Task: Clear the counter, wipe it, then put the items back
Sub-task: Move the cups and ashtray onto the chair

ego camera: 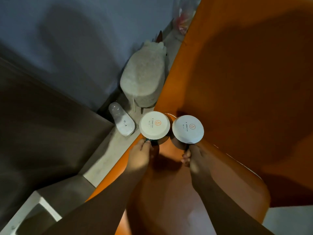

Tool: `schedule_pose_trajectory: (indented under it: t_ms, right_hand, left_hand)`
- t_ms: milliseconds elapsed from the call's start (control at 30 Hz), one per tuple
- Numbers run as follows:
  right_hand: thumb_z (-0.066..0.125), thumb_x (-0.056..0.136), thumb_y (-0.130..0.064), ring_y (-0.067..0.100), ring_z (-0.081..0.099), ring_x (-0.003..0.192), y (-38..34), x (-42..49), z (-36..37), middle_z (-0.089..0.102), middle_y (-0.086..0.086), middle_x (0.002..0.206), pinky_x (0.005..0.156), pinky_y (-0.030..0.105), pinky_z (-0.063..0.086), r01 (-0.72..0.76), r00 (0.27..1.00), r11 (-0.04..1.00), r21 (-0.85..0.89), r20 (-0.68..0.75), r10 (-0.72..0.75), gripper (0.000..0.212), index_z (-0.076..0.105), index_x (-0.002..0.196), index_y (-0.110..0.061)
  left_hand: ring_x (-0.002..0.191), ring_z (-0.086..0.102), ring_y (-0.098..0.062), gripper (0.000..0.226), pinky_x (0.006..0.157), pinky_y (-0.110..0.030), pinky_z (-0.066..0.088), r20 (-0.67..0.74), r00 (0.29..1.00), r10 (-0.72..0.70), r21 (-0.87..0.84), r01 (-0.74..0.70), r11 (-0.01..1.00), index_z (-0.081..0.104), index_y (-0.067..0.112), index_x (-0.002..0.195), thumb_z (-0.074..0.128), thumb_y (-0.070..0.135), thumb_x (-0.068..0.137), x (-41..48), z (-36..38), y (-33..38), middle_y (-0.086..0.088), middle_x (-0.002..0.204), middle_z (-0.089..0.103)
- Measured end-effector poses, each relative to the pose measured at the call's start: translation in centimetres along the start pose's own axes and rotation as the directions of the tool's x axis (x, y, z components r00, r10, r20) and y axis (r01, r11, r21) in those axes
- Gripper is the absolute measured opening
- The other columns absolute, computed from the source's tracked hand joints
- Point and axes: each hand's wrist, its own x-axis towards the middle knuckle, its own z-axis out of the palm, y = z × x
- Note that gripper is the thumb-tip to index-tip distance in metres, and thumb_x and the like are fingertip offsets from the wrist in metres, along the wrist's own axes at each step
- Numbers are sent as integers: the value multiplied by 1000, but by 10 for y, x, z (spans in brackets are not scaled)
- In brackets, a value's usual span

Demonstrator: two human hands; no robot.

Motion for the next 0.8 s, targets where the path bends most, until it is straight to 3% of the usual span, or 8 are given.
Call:
schedule_pose_trajectory:
  t_ms: [233,467,600,700,800]
  right_hand:
    - [38,99,-23,17,52,68,-3,7,5,53,4,74,70,31,41,-22,1000,998,64,-4,23,27,51,75,-20]
    - [38,96,-16,17,53,70,0,6,8,55,6,78,71,33,42,1,1000,998,64,-17,1,23,52,78,-14]
    - [35,99,-23,15,50,72,4,5,10,52,2,82,69,32,39,-4,1000,1000,-9,-22,4,17,51,99,-16]
    - [38,98,-25,17,47,74,2,7,10,50,5,84,71,35,37,-20,998,995,-95,-64,14,13,49,97,-18]
    - [44,95,-23,24,51,83,2,7,9,54,12,96,66,32,38,-3,992,977,-212,-128,-24,25,51,111,-6]
  left_hand:
    - [68,52,-22,31,71,-38,39,-22,999,-46,-51,45,998,49,16,68,42,17,97,16,6,-1,-8,74,56]
    - [80,58,-24,27,77,-37,42,92,994,-65,-43,69,997,51,19,77,38,18,101,17,4,6,-3,80,59]
    - [92,59,-30,26,84,-43,44,86,996,-7,165,-8,986,51,19,81,36,25,101,18,0,6,-11,93,61]
    - [103,58,-29,23,93,-43,45,56,998,38,264,-52,963,56,13,106,38,26,101,14,-3,13,-12,112,61]
    - [108,54,-28,26,81,-30,40,10,1000,20,344,-23,939,50,8,118,43,24,99,8,-6,24,-11,119,56]
